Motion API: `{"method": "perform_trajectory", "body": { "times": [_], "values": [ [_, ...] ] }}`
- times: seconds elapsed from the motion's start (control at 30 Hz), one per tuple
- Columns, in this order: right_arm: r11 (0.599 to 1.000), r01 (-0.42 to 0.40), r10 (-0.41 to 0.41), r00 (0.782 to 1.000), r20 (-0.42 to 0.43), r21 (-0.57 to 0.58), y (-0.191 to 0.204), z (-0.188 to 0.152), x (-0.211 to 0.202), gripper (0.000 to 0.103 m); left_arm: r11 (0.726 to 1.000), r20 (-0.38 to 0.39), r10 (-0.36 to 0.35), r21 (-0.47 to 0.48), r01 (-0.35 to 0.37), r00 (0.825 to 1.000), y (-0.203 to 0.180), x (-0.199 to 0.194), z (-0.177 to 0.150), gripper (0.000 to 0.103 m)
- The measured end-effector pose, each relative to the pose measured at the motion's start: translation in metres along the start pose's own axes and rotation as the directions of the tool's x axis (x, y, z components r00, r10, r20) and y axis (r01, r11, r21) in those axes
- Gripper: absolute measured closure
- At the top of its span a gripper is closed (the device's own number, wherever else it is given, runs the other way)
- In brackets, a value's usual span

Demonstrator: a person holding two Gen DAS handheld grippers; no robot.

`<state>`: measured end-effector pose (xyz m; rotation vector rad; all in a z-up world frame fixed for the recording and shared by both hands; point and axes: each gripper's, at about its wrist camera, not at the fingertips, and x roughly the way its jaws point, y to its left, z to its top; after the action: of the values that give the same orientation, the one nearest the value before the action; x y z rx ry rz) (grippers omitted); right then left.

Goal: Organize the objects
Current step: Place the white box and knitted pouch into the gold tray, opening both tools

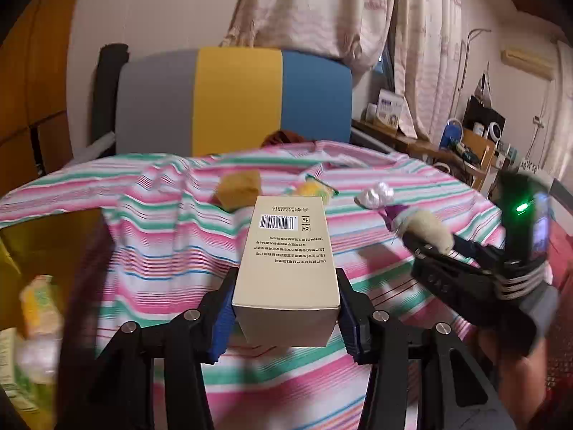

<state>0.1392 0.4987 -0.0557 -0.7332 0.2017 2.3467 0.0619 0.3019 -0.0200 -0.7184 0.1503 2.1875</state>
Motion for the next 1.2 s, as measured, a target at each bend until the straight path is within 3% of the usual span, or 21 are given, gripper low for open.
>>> {"method": "perform_trajectory", "body": {
  "times": [0.2, 0.5, 0.7, 0.83, 0.97, 1.2],
  "values": [
    [1.0, 0.015, -0.015, 1.0, -0.012, -0.004, 0.002, -0.002, 0.001, 0.047, 0.995, 0.026, 0.079, -0.069, -0.077, 0.997, 0.048, -0.039, 0.002, 0.053],
    [0.994, 0.036, -0.039, 0.999, -0.027, -0.1, 0.021, -0.003, 0.004, 0.047, 0.948, -0.011, 0.247, -0.202, -0.244, 0.969, 0.129, -0.075, -0.009, 0.053],
    [0.982, 0.039, -0.044, 0.999, -0.02, -0.184, 0.038, -0.005, 0.003, 0.047, 0.901, -0.044, 0.323, -0.29, -0.322, 0.945, 0.185, -0.089, -0.015, 0.052],
    [0.975, 0.038, -0.044, 0.999, -0.022, -0.22, 0.046, -0.006, 0.002, 0.047, 0.849, -0.095, 0.368, -0.372, -0.376, 0.925, 0.228, -0.097, -0.021, 0.052],
    [0.972, 0.016, -0.031, 0.998, -0.06, -0.236, 0.052, -0.005, 0.002, 0.047, 0.812, -0.171, 0.395, -0.396, -0.43, 0.903, 0.26, -0.097, -0.031, 0.052],
    [0.984, -0.105, 0.093, 0.992, -0.09, -0.143, 0.07, -0.004, -0.021, 0.047, 0.777, -0.239, 0.402, -0.422, -0.467, 0.884, 0.284, -0.094, -0.043, 0.052]
  ]
}}
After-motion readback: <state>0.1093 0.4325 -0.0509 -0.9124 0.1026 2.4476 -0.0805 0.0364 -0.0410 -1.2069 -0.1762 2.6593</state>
